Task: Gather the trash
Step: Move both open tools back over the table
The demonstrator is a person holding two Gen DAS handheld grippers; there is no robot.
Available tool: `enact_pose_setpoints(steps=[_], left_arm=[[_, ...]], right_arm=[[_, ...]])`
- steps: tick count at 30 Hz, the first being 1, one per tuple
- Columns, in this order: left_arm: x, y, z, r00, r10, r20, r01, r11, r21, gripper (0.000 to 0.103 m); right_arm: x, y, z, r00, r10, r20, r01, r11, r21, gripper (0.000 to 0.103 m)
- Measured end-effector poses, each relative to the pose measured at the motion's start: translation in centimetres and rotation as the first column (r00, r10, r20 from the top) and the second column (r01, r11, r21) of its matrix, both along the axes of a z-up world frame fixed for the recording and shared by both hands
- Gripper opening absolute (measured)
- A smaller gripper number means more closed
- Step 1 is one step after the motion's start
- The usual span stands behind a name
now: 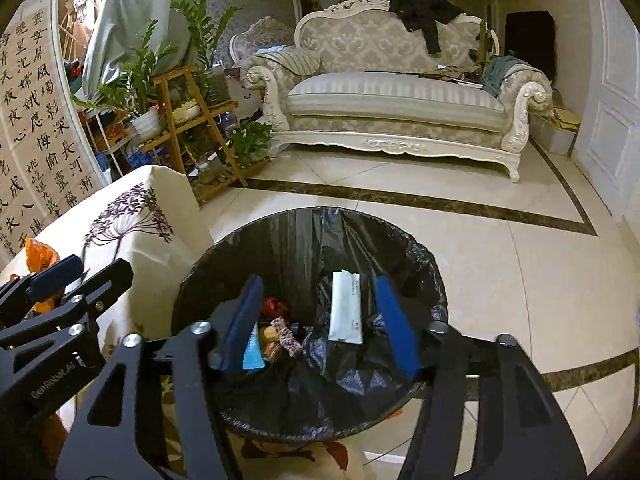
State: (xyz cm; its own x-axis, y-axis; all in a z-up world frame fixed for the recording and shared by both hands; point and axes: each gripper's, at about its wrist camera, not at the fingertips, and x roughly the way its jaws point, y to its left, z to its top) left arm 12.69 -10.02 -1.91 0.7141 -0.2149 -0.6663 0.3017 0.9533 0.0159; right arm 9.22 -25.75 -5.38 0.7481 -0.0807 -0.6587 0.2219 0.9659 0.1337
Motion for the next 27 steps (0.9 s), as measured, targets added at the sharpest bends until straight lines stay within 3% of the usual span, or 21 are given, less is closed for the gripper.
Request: enact_pose_setpoints(steps=[14, 27], left_arm=[[-3.5, 8.1, 0.8, 0.992, 0.13, 0.007, -0.13, 0.992, -0.001, 0.073], [-5.6, 16.9, 0.2, 0.95, 0.313, -0.013, -0.313, 0.95, 0.01, 0.073]], right_arm=[[-1.7, 6.2, 1.1, 0.991, 0.134, -0.007, -0.134, 0.991, 0.022, 0.067], [-1.0, 13.9, 1.7, 0.953, 0.303, -0.024, -0.303, 0.953, -0.009, 0.067]])
